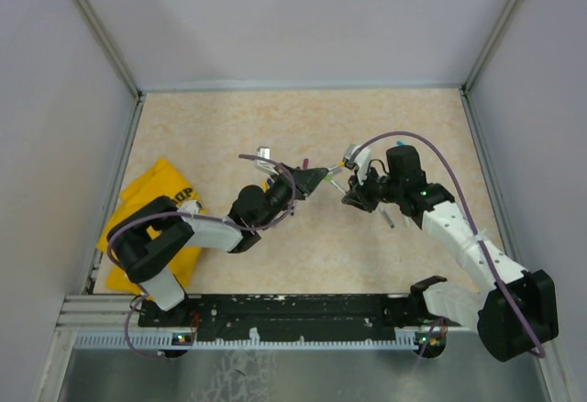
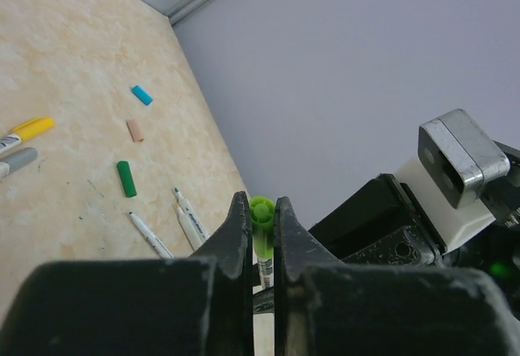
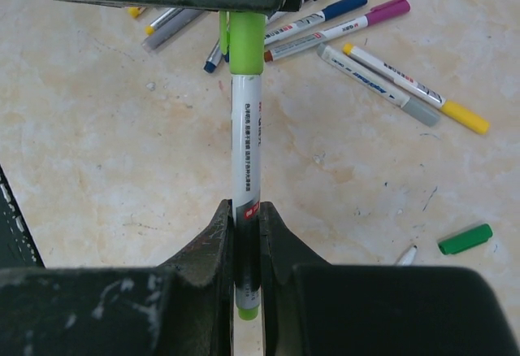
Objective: Open the pen caps
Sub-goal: Open the pen cap from the pen, then place the pen at the center of the board.
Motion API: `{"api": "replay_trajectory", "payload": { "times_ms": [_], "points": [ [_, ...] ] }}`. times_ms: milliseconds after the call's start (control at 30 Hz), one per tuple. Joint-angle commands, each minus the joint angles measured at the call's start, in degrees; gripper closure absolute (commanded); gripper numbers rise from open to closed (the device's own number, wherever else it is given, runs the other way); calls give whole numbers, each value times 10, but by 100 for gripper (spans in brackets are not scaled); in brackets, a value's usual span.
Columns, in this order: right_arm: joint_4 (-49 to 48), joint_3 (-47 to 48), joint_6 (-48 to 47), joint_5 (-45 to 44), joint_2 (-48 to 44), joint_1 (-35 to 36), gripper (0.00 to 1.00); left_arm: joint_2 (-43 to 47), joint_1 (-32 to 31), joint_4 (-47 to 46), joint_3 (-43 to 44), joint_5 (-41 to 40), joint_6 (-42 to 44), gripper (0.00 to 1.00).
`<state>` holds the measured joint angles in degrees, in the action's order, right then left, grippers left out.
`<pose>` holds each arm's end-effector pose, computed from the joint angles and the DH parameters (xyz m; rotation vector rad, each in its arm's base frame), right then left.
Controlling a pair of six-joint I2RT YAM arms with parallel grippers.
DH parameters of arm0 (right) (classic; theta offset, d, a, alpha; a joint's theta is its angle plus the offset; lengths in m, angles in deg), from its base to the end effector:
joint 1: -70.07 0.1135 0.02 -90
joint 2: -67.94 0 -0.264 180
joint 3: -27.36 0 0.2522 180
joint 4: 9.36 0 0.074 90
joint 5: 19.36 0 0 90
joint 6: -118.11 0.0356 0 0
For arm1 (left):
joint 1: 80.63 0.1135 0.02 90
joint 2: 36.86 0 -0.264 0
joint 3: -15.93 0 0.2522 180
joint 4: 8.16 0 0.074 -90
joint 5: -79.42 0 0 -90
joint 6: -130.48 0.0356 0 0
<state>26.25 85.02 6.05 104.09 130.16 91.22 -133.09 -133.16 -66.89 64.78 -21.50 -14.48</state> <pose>0.2052 0.1004 0.2601 -1.0914 1.9250 0.6505 0.2038 -0.2548 0.2118 -0.2099 1.5189 -1.4130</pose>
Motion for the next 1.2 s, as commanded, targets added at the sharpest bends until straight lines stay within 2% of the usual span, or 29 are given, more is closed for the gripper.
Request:
{"api": "replay_trajectory", "payload": {
  "times_ms": [0,133,267,467,633,800,933,1067,1167],
  "points": [
    [-13,6,-12,25,-13,9,100,7,36,-54,-21,24,-40,100],
    [-19,2,0,42,-22,9,100,25,90,-97,-61,3,-96,100],
    [-26,-2,8,52,-21,8,100,62,128,-88,-71,-27,-121,100],
    [-25,-5,6,40,-17,9,100,134,137,3,-57,-61,-81,100],
    [-26,-7,2,39,-16,8,100,157,147,16,-76,-79,-75,100],
    [-6,-15,-28,-55,-17,-6,100,189,172,55,-88,-5,-29,100],
    [30,-19,-39,-158,-4,-28,100,245,185,167,-83,79,71,100],
    [40,-35,-35,-207,7,-31,100,323,188,271,-87,146,162,100],
    [52,-31,-22,-226,23,-36,100,378,188,350,-97,160,214,100]
  ]
}}
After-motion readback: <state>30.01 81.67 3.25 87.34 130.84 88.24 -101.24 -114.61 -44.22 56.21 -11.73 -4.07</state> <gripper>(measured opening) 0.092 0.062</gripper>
